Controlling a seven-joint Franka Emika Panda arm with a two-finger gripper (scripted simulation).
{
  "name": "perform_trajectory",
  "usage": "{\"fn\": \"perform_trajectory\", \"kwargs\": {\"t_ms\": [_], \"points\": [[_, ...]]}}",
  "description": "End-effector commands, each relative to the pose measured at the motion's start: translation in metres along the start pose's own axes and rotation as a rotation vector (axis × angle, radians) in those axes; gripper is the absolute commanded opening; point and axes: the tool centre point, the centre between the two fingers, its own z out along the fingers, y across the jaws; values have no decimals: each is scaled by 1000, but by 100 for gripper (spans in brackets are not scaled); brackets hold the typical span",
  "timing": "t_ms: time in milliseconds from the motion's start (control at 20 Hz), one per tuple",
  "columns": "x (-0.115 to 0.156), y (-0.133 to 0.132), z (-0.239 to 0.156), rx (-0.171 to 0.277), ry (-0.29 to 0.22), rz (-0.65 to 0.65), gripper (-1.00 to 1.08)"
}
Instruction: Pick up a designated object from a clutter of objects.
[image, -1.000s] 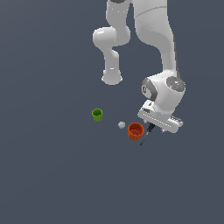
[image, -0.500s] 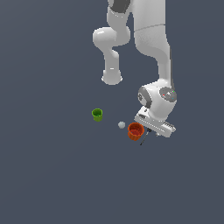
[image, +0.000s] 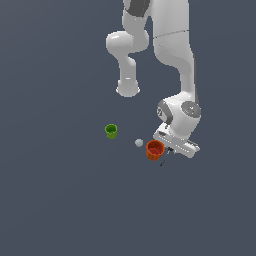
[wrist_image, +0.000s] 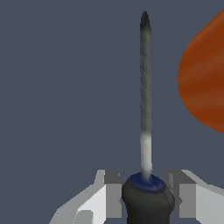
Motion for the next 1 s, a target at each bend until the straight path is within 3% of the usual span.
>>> {"fn": "perform_trajectory", "kwargs": {"t_ms": [0,500,950], "points": [[0,0,0,0,0,0,-100],[6,-1,-14,0,0,0,-100],[30,-4,-73,0,-1,0,-100]]}}
